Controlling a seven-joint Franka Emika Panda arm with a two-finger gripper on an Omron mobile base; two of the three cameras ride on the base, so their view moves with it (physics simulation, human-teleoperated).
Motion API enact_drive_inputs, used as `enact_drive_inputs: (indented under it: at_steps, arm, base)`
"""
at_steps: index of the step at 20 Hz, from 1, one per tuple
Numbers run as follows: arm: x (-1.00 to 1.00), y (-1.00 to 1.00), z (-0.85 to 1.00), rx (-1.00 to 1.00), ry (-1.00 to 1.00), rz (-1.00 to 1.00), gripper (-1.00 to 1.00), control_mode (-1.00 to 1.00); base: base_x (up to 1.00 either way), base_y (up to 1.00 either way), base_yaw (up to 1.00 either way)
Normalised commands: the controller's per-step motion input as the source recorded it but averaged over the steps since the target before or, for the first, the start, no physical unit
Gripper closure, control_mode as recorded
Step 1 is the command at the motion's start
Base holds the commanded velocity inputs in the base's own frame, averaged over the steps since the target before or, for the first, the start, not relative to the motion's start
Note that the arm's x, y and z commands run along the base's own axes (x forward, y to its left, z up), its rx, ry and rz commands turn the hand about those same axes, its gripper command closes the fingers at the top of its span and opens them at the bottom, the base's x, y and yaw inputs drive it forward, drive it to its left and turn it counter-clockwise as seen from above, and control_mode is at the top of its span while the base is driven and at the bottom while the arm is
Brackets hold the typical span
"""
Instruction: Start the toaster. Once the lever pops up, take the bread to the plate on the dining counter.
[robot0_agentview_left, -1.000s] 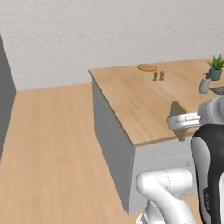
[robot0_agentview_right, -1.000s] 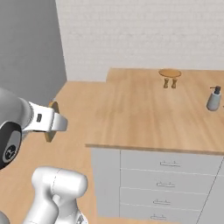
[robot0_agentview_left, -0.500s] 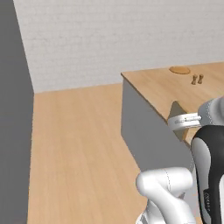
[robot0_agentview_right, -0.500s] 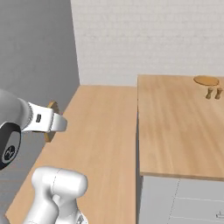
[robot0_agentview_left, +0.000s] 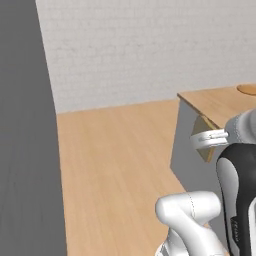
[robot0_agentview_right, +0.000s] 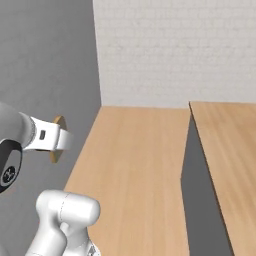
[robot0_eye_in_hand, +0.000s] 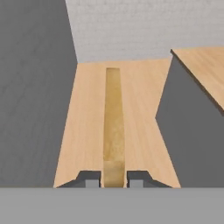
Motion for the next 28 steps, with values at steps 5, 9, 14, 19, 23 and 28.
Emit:
enact_drive_inputs:
  at_steps: [5,9,14,19,23,28]
  arm:
    - [0.0,0.0,0.0,0.0,0.0,0.0,1.0,1.0]
    - [0.0,0.0,0.0,0.0,0.0,0.0,1.0,1.0]
    - [0.0,0.0,0.0,0.0,0.0,0.0,1.0,1.0]
    - [0.0,0.0,0.0,0.0,0.0,0.0,1.0,1.0]
    - [0.0,0.0,0.0,0.0,0.0,0.0,1.0,1.0]
    - [0.0,0.0,0.0,0.0,0.0,0.0,1.0,1.0]
  base:
    - [1.0,0.48,0.0]
    - [1.0,0.18,-0.01]
    - [1.0,0.01,-0.02]
    - [1.0,0.0,-0.01]
    - [1.0,0.0,0.0]
    - [1.0,0.0,0.0]
